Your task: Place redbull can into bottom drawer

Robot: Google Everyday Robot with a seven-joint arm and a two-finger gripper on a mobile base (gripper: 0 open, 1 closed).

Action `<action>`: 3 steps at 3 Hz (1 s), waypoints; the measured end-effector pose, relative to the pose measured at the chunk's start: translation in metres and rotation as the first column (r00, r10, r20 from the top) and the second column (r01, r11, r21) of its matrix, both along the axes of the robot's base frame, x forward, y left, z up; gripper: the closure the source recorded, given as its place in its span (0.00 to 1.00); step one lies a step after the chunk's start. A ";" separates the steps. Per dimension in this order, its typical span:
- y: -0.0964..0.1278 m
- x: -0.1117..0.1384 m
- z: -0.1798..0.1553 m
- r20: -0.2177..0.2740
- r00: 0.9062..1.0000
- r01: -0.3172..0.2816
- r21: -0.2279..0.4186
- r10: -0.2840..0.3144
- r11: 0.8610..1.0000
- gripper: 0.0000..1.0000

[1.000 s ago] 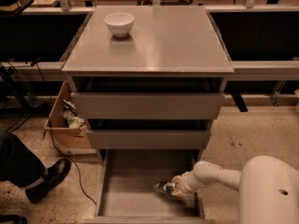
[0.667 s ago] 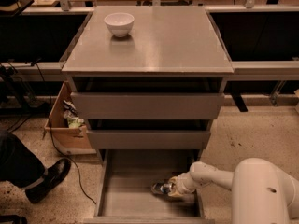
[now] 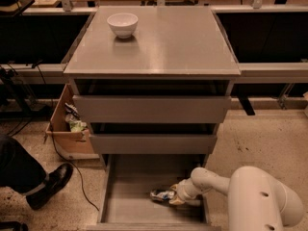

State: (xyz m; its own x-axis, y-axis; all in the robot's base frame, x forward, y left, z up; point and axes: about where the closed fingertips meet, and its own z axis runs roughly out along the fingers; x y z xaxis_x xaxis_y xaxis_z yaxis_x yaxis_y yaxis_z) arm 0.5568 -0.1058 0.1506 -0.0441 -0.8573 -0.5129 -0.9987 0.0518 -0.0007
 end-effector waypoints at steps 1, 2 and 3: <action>0.007 0.000 -0.010 -0.016 1.000 -0.013 0.008 0.013 1.000 0.30; 0.009 -0.001 -0.014 -0.029 0.999 -0.020 0.011 0.021 1.000 0.07; 0.001 -0.005 -0.003 -0.026 1.000 -0.008 0.022 0.008 1.000 0.00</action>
Offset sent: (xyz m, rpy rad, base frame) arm 0.0013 0.0075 -0.0154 0.0116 0.0364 0.0245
